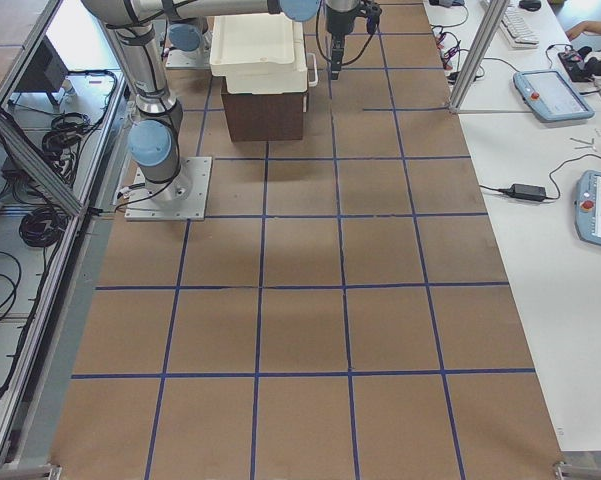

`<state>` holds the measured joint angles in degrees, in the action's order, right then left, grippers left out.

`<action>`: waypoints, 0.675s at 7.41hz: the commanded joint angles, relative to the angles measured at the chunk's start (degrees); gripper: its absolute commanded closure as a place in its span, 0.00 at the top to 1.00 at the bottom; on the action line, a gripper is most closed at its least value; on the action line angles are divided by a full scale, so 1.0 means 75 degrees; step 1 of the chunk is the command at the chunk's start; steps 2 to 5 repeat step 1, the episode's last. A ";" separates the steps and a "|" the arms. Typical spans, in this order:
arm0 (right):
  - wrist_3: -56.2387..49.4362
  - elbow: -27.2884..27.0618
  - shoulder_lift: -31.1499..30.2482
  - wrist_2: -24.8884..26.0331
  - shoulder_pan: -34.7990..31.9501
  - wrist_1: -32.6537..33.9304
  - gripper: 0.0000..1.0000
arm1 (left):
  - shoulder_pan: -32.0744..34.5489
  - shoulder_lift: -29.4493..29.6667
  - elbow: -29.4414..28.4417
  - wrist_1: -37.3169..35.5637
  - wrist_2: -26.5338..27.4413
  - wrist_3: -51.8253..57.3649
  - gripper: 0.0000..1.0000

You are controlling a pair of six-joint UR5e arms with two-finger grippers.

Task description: Put scissors in drawer and close it

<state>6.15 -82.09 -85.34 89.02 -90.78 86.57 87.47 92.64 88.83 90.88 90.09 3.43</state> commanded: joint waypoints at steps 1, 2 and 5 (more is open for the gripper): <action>0.0000 0.0000 0.0000 -0.0021 -0.0024 0.0011 1.00 | 0.0009 0.0000 0.0004 0.0000 0.0000 0.0000 1.00; 0.0000 0.0000 0.0000 -0.0021 -0.0024 0.0011 1.00 | 0.0009 0.0000 0.0004 0.0000 0.0000 0.0000 1.00; 0.0000 0.0000 0.0000 -0.0021 -0.0024 0.0011 1.00 | 0.0009 0.0000 0.0004 0.0000 0.0000 0.0000 1.00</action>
